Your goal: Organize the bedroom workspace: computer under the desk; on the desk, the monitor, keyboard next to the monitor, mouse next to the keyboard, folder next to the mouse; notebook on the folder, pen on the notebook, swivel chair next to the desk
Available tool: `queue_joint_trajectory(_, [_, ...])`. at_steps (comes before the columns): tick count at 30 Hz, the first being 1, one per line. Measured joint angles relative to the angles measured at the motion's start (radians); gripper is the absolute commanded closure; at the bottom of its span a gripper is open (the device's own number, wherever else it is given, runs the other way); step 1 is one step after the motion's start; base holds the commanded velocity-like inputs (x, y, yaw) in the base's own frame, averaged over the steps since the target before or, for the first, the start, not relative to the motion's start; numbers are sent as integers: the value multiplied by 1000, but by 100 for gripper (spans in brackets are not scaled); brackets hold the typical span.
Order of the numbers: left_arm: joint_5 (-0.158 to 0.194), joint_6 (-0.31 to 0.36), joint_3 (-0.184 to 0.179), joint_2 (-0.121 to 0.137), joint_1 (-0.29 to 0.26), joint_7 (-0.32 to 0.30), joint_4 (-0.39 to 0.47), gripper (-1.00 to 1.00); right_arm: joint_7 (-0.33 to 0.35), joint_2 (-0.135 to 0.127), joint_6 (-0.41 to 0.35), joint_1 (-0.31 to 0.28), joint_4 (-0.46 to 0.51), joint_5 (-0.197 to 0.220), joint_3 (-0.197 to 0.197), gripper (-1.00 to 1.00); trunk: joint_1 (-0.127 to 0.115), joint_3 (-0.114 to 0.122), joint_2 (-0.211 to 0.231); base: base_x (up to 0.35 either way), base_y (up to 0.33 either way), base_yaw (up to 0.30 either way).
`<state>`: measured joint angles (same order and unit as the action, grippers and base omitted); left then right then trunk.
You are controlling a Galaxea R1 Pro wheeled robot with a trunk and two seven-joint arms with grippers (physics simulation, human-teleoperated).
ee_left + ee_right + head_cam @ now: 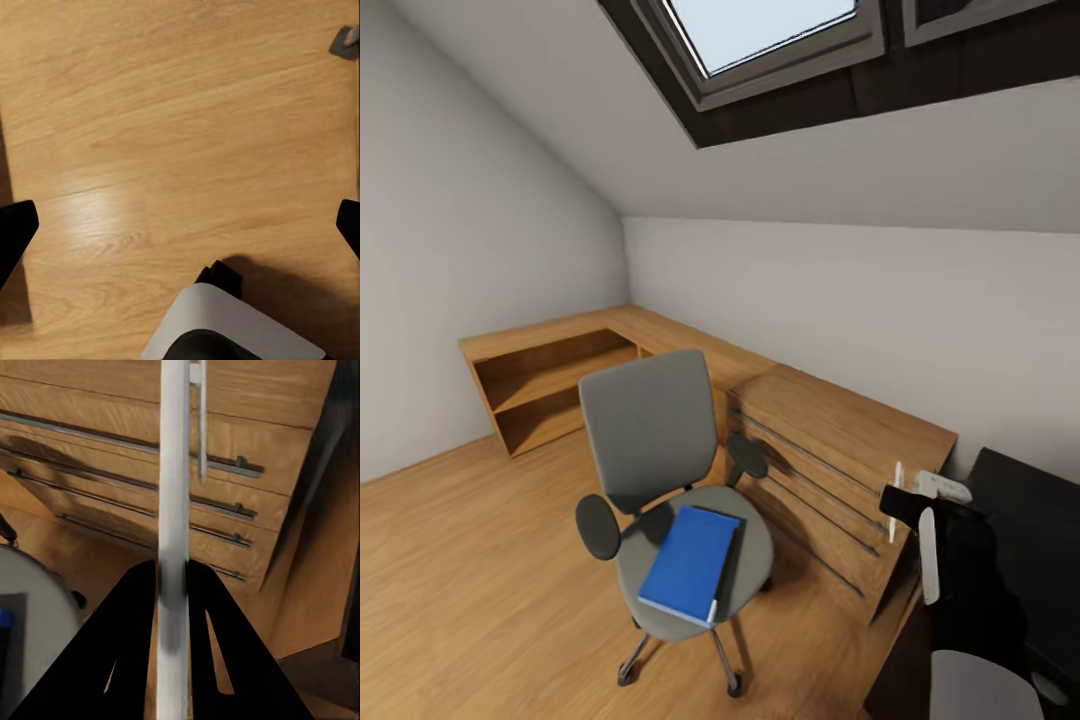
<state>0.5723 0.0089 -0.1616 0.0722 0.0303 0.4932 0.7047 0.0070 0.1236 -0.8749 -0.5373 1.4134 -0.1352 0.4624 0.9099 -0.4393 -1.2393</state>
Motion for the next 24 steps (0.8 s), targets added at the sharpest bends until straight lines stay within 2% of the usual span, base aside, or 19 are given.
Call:
queue_joint_trajectory(6, [-1,-7,-5,0,0,0,-5,-100,-9,-15,2,0,-6,-4,2,100,0,0,0,0,-111,-289])
queue_joint_trajectory(14, [-2,-51,-9,0,0,1,-9,-100,-38,-26,3,0,-7,0,3,100,0,0,0,0,-255,-293])
queue_joint_trajectory(20, [-3,-56,-9,0,0,1,-9,-100,-38,-27,12,0,-15,-4,-2,100,0,0,0,0,-28,-89])
queue_joint_trajectory(23, [-3,-56,-8,-1,0,1,-8,-100,-40,-69,67,-2,-120,-1,-2,100,0,0,0,0,-1,-3])
queue_joint_trajectory(24, [-3,-56,-8,-1,0,1,-9,-100,-41,-96,113,-4,-194,0,-2,100,0,0,0,0,0,0])
